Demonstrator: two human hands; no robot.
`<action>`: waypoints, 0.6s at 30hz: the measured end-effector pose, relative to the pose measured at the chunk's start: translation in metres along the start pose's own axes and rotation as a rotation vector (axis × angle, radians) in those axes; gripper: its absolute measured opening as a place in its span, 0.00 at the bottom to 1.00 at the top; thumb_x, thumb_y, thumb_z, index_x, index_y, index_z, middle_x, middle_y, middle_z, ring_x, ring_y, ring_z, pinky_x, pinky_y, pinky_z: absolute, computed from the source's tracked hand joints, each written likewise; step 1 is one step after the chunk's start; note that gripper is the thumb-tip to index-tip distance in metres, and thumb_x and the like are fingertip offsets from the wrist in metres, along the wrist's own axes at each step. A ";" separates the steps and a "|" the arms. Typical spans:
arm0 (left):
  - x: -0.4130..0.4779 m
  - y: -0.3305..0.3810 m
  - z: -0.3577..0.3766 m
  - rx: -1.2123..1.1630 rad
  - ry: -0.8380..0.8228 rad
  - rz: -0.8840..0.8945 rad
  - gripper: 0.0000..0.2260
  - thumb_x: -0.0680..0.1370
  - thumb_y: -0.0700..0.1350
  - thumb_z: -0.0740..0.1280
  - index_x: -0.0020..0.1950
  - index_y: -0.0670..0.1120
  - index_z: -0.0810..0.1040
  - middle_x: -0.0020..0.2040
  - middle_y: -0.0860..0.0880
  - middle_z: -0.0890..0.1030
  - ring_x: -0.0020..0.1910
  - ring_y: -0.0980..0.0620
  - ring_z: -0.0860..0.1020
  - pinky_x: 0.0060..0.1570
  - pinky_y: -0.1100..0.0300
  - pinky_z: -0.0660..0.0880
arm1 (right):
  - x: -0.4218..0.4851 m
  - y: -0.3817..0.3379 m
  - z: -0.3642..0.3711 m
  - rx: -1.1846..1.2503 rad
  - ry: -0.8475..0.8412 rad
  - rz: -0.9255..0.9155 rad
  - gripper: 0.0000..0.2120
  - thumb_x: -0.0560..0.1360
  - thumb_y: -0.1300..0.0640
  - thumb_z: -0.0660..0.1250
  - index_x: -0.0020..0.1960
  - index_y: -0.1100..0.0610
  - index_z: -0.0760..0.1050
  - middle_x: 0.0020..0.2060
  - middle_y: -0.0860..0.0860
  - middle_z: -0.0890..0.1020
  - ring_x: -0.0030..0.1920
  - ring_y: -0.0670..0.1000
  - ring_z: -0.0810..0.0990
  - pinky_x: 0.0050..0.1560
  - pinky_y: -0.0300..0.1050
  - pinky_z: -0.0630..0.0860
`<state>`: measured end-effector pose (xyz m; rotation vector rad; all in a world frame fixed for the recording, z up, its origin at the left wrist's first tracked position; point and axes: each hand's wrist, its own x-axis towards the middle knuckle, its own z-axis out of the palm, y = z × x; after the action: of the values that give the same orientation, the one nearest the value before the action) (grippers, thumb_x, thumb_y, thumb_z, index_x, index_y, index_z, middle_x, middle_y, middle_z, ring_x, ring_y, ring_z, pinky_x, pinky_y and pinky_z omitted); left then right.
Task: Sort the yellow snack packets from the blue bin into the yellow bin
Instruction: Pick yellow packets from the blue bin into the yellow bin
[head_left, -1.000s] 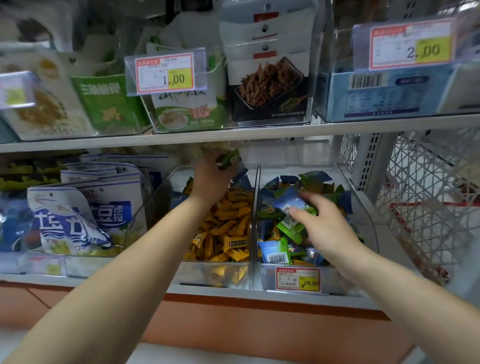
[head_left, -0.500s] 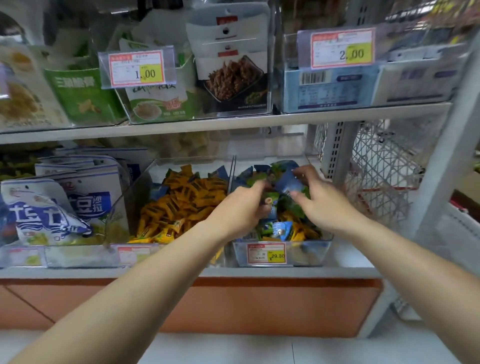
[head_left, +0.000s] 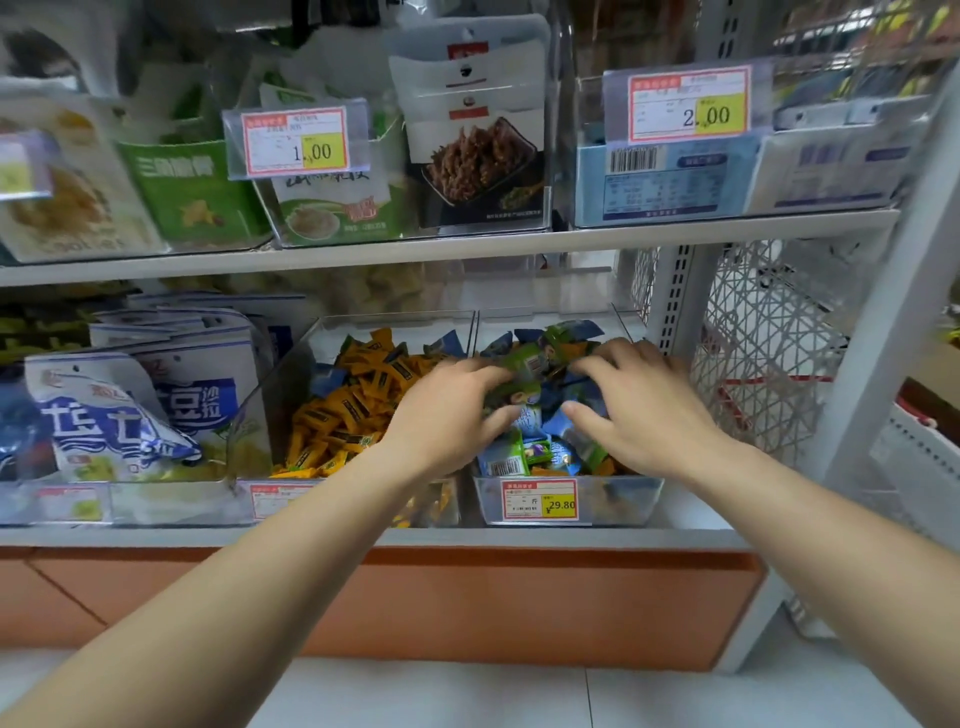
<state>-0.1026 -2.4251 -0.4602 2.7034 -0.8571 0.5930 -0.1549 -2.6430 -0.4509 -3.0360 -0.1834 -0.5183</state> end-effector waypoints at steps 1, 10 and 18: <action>-0.006 -0.004 -0.005 0.000 0.003 -0.002 0.21 0.78 0.59 0.65 0.70 0.54 0.75 0.65 0.52 0.78 0.63 0.50 0.75 0.57 0.52 0.76 | 0.000 -0.006 -0.003 0.028 0.013 -0.013 0.24 0.76 0.37 0.58 0.68 0.46 0.71 0.61 0.50 0.74 0.63 0.55 0.70 0.60 0.54 0.68; -0.120 -0.094 -0.027 0.047 0.027 -0.303 0.17 0.80 0.59 0.61 0.62 0.51 0.78 0.59 0.53 0.79 0.59 0.52 0.76 0.55 0.55 0.75 | 0.017 -0.105 -0.003 0.322 -0.029 -0.297 0.15 0.77 0.42 0.62 0.61 0.45 0.76 0.57 0.44 0.73 0.60 0.48 0.70 0.61 0.50 0.69; -0.164 -0.140 -0.018 0.068 0.048 -0.186 0.16 0.79 0.53 0.69 0.62 0.46 0.81 0.57 0.49 0.81 0.57 0.49 0.78 0.58 0.56 0.75 | 0.138 -0.208 0.051 0.480 -0.182 -0.266 0.21 0.79 0.49 0.63 0.71 0.49 0.71 0.67 0.51 0.76 0.64 0.54 0.75 0.60 0.48 0.74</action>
<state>-0.1471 -2.2258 -0.5328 2.7770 -0.5744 0.6527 -0.0349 -2.4177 -0.4456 -2.5921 -0.6275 -0.1712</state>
